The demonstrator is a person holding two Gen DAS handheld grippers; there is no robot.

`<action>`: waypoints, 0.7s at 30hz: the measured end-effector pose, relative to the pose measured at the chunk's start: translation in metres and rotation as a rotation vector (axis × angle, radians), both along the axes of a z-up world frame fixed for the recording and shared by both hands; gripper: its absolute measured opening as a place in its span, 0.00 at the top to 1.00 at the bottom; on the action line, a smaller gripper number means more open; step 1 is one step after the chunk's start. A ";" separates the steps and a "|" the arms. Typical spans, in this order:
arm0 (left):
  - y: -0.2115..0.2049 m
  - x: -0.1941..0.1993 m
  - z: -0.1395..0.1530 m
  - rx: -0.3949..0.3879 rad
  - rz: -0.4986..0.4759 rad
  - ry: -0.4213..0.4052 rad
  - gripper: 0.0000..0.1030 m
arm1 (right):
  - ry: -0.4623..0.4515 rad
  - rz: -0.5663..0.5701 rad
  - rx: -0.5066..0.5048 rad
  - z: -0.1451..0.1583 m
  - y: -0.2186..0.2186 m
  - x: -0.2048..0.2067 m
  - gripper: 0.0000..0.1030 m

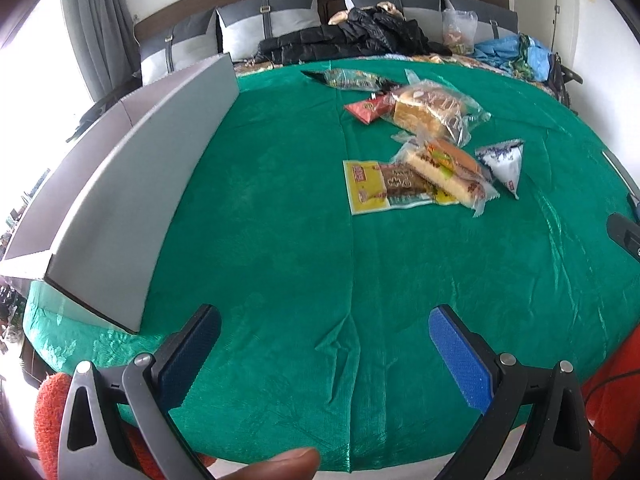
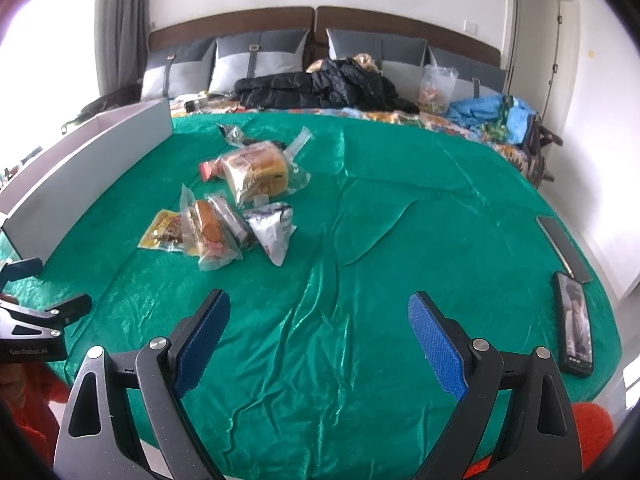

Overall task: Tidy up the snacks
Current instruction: 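Move the left gripper to the snack pile and grasp the yellow packet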

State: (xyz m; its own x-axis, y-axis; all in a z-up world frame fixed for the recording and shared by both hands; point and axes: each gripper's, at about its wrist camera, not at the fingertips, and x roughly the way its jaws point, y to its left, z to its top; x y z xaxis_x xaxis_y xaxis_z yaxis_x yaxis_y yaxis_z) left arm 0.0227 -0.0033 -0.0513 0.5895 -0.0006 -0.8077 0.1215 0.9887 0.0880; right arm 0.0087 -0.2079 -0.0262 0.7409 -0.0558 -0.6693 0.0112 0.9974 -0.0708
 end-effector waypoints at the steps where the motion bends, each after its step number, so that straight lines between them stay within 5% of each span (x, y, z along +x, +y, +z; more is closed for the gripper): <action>1: 0.000 0.002 -0.003 -0.001 0.001 0.012 0.00 | 0.014 -0.003 0.011 -0.003 -0.002 0.002 0.10; 10: 0.017 0.019 -0.025 -0.068 0.047 0.114 0.00 | 0.196 -0.100 0.137 -0.039 -0.033 0.018 0.10; 21: 0.020 0.028 -0.038 -0.042 0.065 0.151 0.00 | 0.306 -0.012 0.087 -0.064 -0.012 0.020 0.10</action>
